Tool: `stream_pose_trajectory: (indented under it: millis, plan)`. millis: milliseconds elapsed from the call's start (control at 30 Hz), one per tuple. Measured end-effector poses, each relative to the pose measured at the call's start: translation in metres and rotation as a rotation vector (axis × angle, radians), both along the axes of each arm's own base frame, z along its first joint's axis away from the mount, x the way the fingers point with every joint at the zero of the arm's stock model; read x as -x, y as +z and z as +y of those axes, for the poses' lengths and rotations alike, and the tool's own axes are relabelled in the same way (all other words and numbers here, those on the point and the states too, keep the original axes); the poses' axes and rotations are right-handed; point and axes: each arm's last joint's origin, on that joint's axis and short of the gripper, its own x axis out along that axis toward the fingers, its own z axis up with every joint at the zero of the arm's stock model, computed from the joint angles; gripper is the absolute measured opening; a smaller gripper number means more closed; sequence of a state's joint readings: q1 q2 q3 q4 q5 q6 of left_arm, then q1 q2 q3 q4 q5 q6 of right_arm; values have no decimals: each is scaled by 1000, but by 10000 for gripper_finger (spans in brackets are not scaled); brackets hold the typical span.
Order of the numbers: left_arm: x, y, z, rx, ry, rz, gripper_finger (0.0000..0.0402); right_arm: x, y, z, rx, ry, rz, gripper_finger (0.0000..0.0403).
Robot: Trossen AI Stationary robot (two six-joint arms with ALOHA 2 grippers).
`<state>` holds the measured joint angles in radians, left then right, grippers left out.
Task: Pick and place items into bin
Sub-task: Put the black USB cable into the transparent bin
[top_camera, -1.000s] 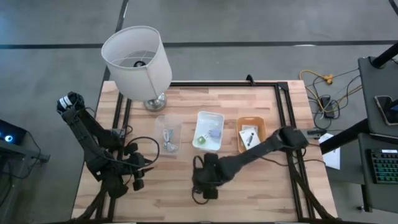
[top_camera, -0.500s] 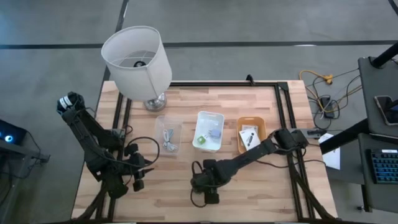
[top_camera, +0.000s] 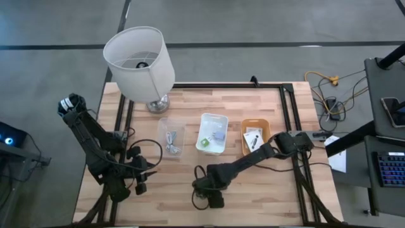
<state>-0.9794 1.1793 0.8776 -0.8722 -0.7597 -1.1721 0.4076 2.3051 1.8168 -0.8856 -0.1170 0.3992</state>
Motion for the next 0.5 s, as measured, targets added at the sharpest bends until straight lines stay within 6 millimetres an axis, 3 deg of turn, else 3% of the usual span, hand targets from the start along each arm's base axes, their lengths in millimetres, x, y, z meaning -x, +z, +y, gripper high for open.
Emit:
stream_pose_trajectory:
  millis: [333, 500]
  plan:
    - [0, 0, 0, -1, 0, 1, 106, -1, 22, 1, -36, 2, -47, 111]
    - [0, 0, 0, -2, 0, 1, 106, 0, 17, 0, -25, 1, -31, 89]
